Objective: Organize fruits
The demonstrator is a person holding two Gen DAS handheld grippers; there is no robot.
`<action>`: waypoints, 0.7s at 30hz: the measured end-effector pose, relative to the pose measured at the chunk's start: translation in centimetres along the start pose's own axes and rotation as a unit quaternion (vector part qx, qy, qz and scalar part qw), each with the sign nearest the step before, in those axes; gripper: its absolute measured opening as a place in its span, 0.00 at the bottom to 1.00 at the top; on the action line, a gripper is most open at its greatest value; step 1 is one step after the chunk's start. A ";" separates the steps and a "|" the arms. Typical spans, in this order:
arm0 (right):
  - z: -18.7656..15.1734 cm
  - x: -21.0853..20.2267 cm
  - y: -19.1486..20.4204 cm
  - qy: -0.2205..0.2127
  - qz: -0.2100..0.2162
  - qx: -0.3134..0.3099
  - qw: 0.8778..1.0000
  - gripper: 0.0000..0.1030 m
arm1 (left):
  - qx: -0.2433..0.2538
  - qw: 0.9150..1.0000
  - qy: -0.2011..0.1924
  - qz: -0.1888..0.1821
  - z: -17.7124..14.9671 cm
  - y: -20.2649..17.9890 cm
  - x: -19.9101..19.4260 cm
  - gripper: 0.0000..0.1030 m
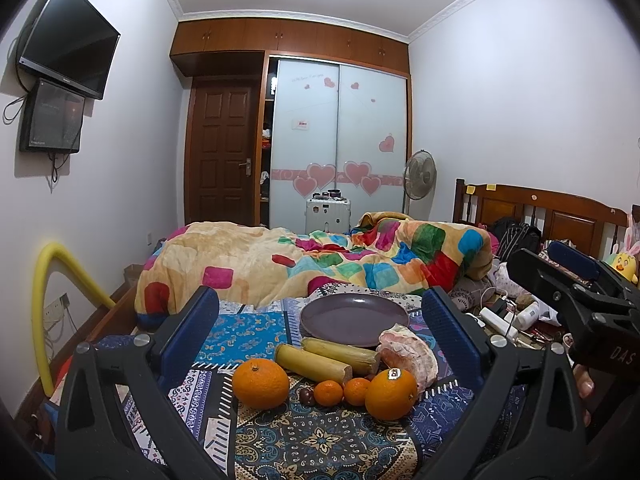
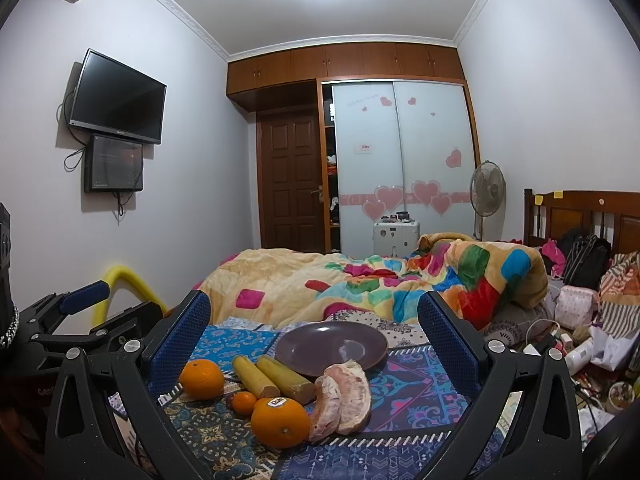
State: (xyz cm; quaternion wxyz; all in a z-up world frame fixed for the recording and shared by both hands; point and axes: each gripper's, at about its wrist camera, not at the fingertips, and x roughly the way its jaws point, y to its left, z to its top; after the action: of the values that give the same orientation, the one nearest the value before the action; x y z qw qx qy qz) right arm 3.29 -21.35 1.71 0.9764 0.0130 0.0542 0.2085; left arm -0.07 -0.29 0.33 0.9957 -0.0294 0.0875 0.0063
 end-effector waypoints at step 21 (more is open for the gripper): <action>-0.1 0.1 -0.1 0.002 0.001 0.000 1.000 1.00 | 0.003 1.000 -0.002 0.001 -0.2 -0.1 0.2 1.00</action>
State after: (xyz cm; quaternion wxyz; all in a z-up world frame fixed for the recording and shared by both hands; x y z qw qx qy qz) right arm 3.36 -21.39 1.58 0.9761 0.0127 0.0557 0.2095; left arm 0.08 -0.41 0.15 0.9960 -0.0259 0.0855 0.0073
